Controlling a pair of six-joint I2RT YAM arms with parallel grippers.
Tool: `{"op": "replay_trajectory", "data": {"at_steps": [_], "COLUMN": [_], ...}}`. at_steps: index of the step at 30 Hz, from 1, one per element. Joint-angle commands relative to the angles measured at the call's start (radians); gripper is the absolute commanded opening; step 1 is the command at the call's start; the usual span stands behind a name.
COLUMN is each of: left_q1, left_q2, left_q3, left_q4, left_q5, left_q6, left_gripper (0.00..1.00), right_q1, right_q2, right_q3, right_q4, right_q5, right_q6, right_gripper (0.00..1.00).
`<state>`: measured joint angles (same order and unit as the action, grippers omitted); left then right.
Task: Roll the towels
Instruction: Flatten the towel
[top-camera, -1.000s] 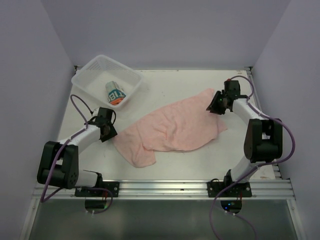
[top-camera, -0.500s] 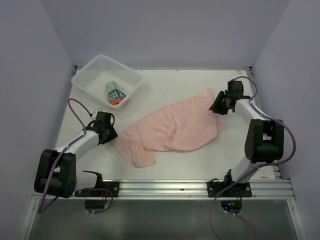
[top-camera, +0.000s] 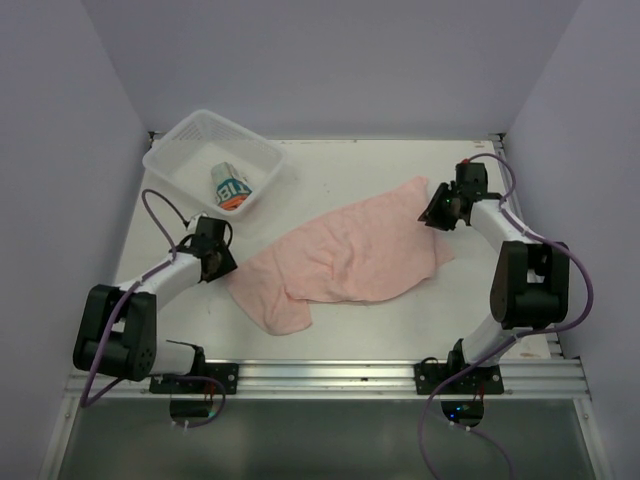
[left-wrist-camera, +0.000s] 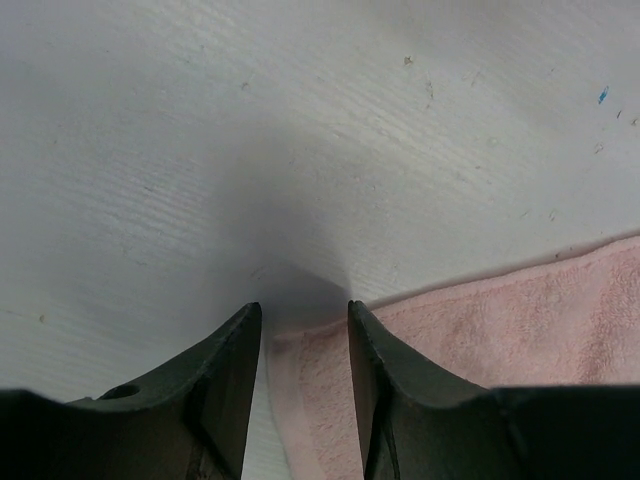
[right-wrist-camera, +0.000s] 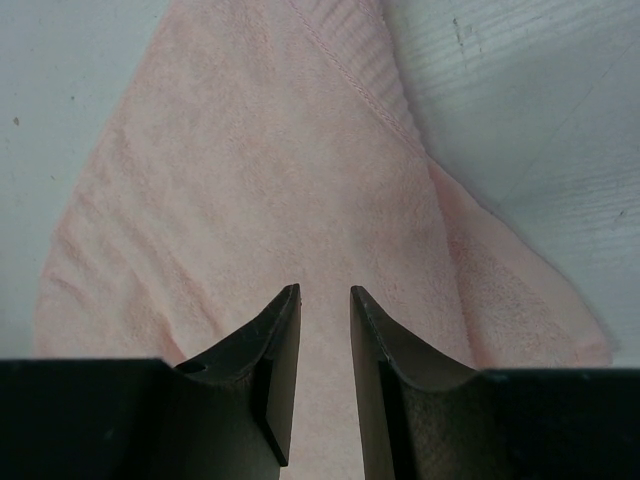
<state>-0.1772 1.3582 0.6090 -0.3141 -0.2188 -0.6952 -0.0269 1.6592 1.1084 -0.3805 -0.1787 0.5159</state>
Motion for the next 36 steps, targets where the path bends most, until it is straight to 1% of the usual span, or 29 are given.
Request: {"op": "replay_trajectory", "data": {"at_steps": [1,5,9,13,19,30,33,34,36], "left_q1": [-0.019,-0.041,-0.044,-0.044,-0.044,-0.044,-0.045,-0.047,-0.047], "left_q2": [0.079,0.07,0.004,-0.01,-0.06,0.031,0.059,0.065,0.088], "left_q3": [-0.034,-0.041,-0.072,-0.077,-0.095,-0.084,-0.068,-0.064,-0.054], "left_q4": [-0.069,-0.095,-0.088,-0.106,-0.126,-0.18,-0.194,-0.195,-0.2], "left_q5": [0.025,0.01,0.019,0.027,0.007,0.01,0.007,0.01,0.007], "left_q6": [0.006,-0.007,-0.018,-0.026,-0.047,-0.067,-0.07,-0.069,-0.06], "left_gripper": [0.44,0.43,0.45,0.45,0.49,0.48,0.43,0.39,0.34], "right_q1": [-0.007,-0.013,-0.015,-0.019,-0.025,-0.054,-0.074,-0.079,-0.097], "right_q2": [-0.045,-0.045,-0.041,-0.039,-0.052,-0.082,-0.081,-0.081,-0.082], "right_q3": [-0.004,-0.002,-0.012,-0.028,-0.045,-0.077,-0.088,-0.091,-0.097], "right_q4": [0.018,0.023,0.031,0.04,0.048,0.069,0.084,0.089,0.101], "right_q5": [-0.011,-0.018,-0.027,-0.036,-0.041,-0.068,-0.091,-0.106,-0.119], "right_q6": [0.004,0.006,0.009,0.013,0.015,0.032,0.044,0.047,0.058], "right_gripper": [0.3,0.3,0.31,0.31,0.31,0.31,0.31,0.31,0.31]}}
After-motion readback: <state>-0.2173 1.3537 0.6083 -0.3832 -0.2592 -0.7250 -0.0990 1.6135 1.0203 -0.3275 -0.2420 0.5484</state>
